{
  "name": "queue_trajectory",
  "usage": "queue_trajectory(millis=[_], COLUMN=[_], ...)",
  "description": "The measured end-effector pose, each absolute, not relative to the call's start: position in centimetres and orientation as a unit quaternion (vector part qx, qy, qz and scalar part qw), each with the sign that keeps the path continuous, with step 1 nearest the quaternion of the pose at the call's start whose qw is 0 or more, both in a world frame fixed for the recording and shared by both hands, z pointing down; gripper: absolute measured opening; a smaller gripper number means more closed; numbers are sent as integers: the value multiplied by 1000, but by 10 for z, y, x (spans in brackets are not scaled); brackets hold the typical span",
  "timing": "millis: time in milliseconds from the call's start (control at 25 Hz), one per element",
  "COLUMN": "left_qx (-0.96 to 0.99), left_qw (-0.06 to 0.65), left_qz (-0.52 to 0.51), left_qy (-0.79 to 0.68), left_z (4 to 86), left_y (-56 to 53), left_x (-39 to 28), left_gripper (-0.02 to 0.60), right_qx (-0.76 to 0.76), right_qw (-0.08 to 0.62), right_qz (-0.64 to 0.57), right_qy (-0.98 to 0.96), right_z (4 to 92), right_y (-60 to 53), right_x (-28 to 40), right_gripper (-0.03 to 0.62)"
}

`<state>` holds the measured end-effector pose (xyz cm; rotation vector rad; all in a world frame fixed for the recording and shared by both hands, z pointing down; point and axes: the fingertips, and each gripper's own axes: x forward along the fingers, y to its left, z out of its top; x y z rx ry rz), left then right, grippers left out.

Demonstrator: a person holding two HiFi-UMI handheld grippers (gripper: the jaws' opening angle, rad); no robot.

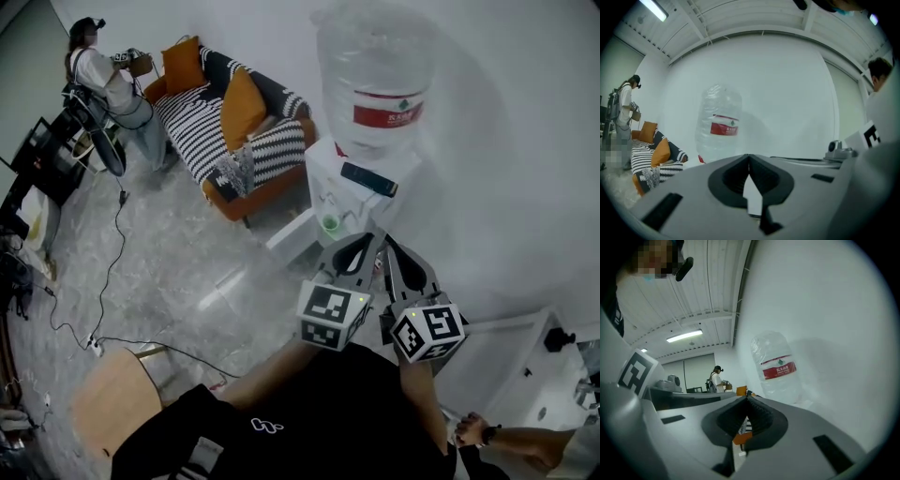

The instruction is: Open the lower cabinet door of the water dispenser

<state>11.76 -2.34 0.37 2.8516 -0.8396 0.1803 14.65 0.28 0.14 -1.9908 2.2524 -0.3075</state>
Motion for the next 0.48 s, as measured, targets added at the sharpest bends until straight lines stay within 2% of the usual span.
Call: queue_trajectory(millis=[320, 480], left_qx=[948, 948], left_qw=[88, 47], left_qz=[67, 77], left_qy=[-300, -307], left_z=[12, 10], left_y=[-31, -29], left_x=[111, 110], left_gripper=[11, 11], right_qx=[-661, -655], right_qw=[52, 48], right_qz=[-93, -92], right_qy=[743, 748], right_z=[0, 3], right_y=[-3, -6], right_x=[152, 151], right_gripper=[9, 9])
